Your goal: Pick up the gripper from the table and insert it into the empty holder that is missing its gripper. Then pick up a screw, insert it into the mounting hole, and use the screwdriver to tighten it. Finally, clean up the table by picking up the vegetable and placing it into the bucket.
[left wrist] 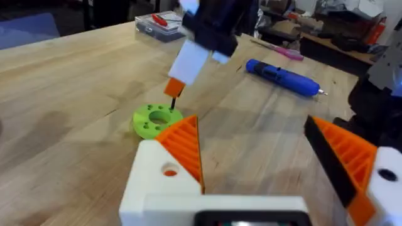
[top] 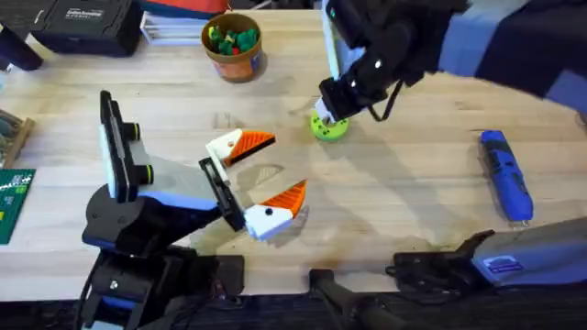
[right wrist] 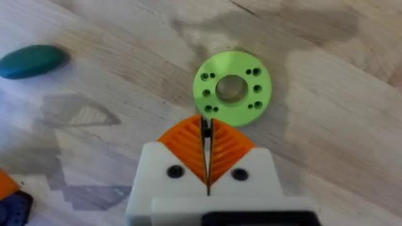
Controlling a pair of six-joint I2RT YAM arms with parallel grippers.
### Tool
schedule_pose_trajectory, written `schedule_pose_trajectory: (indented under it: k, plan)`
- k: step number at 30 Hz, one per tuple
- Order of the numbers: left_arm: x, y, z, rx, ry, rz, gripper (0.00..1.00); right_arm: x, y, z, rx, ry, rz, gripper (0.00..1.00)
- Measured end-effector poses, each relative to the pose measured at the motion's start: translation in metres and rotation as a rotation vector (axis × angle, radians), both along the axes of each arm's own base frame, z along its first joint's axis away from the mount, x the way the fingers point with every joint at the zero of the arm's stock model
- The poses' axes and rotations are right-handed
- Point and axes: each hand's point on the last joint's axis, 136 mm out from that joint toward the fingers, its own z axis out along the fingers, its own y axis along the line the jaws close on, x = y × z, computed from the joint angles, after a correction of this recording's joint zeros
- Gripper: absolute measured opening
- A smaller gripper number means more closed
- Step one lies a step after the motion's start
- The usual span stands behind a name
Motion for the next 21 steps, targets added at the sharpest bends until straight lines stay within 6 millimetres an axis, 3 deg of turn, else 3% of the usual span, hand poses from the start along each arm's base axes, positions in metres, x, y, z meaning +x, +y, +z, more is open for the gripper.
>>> schedule_pose_trajectory:
  k: [6, 13, 17, 21]
  plan:
    - [0.0, 0.0, 0.0, 0.0, 0.0, 0.0, 0.985, 0.005, 0.005, 0.044, 0.011, -0.02, 0.008, 0.007]
    - [0.0, 0.0, 0.0, 0.0, 0.0, 0.0, 0.985, -0.003, 0.033, 0.102, 0.06, -0.087, 0.078, 0.007]
    - [0.0, 0.0, 0.0, 0.0, 0.0, 0.0, 0.985, -0.014, 0.048, 0.12, 0.079, -0.107, 0.127, 0.007]
    - [0.0, 0.0, 0.0, 0.0, 0.0, 0.0, 0.985, -0.028, 0.066, 0.125, 0.09, -0.115, 0.185, 0.007]
